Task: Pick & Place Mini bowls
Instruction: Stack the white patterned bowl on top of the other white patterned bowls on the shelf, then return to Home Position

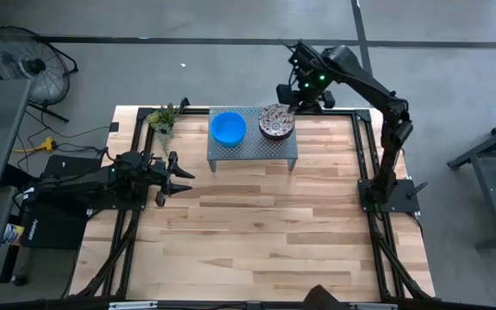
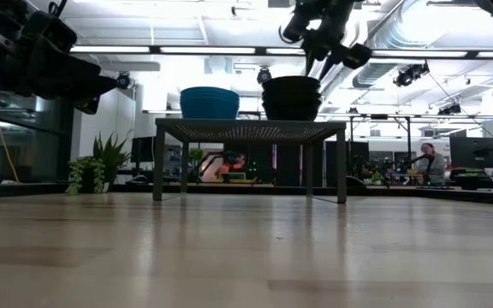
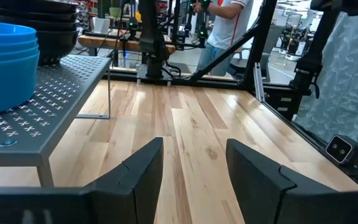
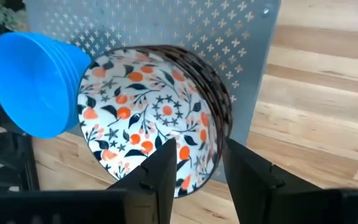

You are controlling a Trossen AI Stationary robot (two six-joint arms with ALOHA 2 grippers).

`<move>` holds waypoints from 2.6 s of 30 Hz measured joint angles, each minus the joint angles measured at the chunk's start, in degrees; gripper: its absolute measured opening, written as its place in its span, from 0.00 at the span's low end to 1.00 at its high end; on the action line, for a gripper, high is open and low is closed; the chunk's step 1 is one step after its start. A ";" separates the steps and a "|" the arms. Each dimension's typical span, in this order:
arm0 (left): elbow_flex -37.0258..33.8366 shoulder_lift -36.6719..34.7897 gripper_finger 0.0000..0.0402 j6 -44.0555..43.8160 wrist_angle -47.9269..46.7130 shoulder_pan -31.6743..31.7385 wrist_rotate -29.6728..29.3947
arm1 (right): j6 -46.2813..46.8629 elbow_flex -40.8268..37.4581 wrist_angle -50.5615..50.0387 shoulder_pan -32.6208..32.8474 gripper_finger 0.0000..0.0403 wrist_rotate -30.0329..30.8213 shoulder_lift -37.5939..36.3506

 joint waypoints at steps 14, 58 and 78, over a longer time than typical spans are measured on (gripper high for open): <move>0.00 0.00 0.43 -1.03 0.00 0.01 0.00 | -9.39 -0.01 -0.28 1.82 0.27 10.97 -8.38; 0.00 0.07 0.43 -2.51 -1.20 0.01 -0.28 | -25.52 -58.38 61.87 18.04 0.00 27.15 -31.80; 0.00 0.07 0.43 -0.92 -1.17 -0.01 -8.22 | -31.04 -66.49 74.14 18.44 0.00 20.53 -46.90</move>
